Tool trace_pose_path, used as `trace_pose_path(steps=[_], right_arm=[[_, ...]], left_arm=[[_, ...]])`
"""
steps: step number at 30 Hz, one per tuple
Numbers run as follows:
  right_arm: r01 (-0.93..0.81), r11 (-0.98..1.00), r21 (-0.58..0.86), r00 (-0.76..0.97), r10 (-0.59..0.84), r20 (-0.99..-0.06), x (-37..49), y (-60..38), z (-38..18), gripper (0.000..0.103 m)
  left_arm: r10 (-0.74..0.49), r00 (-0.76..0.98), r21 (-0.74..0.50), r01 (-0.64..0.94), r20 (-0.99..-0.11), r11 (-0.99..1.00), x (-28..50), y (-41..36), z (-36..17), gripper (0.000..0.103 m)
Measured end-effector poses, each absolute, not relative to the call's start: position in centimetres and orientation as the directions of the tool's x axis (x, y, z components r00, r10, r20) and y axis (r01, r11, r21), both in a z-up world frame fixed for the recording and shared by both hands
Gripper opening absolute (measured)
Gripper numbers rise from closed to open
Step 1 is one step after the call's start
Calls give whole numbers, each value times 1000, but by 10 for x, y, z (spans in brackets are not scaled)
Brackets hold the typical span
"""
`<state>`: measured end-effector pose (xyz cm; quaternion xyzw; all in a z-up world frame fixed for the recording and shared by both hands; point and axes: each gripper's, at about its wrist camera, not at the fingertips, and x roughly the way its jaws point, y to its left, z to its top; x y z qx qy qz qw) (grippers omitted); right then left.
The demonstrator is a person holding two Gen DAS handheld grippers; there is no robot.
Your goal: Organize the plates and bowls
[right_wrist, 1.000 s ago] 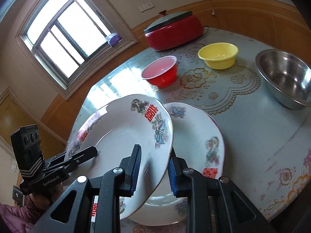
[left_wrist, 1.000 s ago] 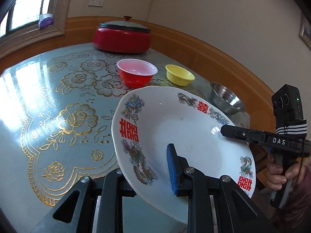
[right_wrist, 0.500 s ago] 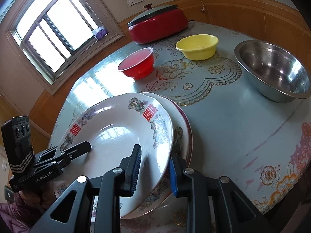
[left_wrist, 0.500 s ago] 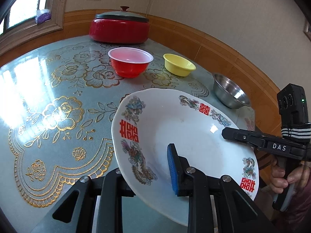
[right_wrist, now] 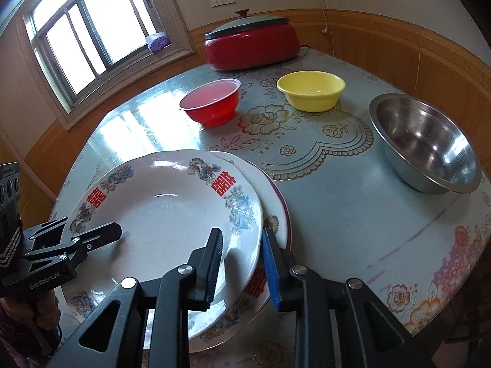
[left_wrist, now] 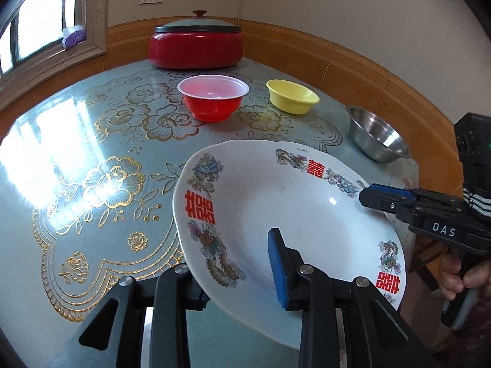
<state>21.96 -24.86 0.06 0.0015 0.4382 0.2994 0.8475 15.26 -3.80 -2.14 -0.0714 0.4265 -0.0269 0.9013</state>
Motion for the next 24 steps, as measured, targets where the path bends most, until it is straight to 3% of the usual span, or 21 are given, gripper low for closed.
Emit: trace_pose_path(steps=[12,24], right_arm=[[-500,844,194,479,456,-750,214,-247,3,25],[-454,884,109,516,361,-777,214,-242,-5,29]], left_arm=[[-190,627,-247,-3,-755,969,134,-26,-16,40],[-162,642,-276,-81,-749,958,115,-11,-19,40]])
